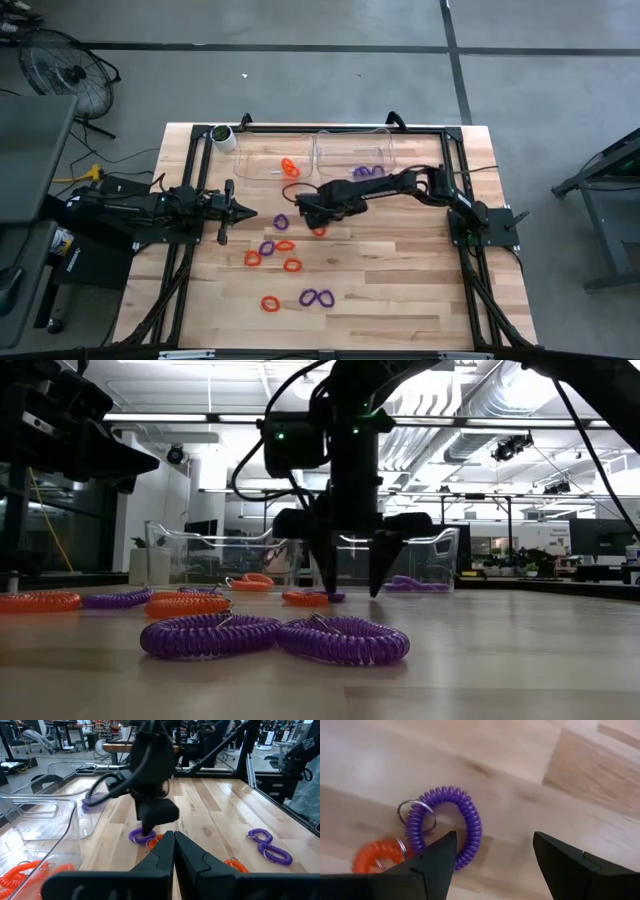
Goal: Sort spring keychains
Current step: Put the violet spring keychain into the right bin, then put the orange spring keychain into the left bin
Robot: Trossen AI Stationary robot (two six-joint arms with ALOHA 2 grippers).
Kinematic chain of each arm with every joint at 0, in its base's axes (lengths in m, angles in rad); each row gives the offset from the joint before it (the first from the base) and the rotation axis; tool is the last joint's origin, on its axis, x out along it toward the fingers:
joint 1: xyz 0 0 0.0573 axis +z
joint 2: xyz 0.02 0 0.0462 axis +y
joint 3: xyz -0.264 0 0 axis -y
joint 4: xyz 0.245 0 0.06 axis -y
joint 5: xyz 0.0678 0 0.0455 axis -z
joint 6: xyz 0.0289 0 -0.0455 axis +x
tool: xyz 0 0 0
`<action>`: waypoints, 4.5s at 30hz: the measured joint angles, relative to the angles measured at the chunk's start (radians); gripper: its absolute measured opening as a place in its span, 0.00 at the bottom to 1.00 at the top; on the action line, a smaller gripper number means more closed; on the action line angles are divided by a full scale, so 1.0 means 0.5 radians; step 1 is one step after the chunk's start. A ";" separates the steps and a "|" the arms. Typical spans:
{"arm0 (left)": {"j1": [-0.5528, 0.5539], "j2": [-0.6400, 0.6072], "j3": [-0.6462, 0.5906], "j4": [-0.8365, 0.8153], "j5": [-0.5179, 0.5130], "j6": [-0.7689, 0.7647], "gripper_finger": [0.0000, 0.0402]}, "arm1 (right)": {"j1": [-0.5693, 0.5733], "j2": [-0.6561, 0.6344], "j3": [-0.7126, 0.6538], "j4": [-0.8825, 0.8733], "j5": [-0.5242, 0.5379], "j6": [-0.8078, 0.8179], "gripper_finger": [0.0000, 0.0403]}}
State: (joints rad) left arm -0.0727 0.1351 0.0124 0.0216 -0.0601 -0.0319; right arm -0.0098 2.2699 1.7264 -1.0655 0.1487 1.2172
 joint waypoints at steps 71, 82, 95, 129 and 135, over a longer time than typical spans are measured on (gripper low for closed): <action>0.000 -0.001 0.000 0.000 0.000 0.000 0.01 | 0.013 -0.321 -0.151 0.118 -0.250 -0.510 0.01; 0.001 0.000 0.000 0.000 0.000 0.000 0.01 | -0.029 -0.695 -0.150 -0.034 0.074 -0.552 0.00; 0.001 -0.001 0.000 0.001 0.000 0.000 0.01 | -0.415 -0.885 -0.147 -0.120 0.445 -1.071 0.01; 0.000 0.000 0.000 0.001 0.000 0.000 0.01 | -0.428 -0.873 -0.146 0.201 0.453 -2.525 0.52; 0.000 -0.001 0.000 0.000 0.000 0.000 0.01 | -0.172 -0.873 -0.146 0.215 0.339 -2.649 0.52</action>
State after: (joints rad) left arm -0.0726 0.1349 0.0124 0.0216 -0.0601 -0.0319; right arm -0.0960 1.8336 1.6535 -0.9580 0.3182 -0.1071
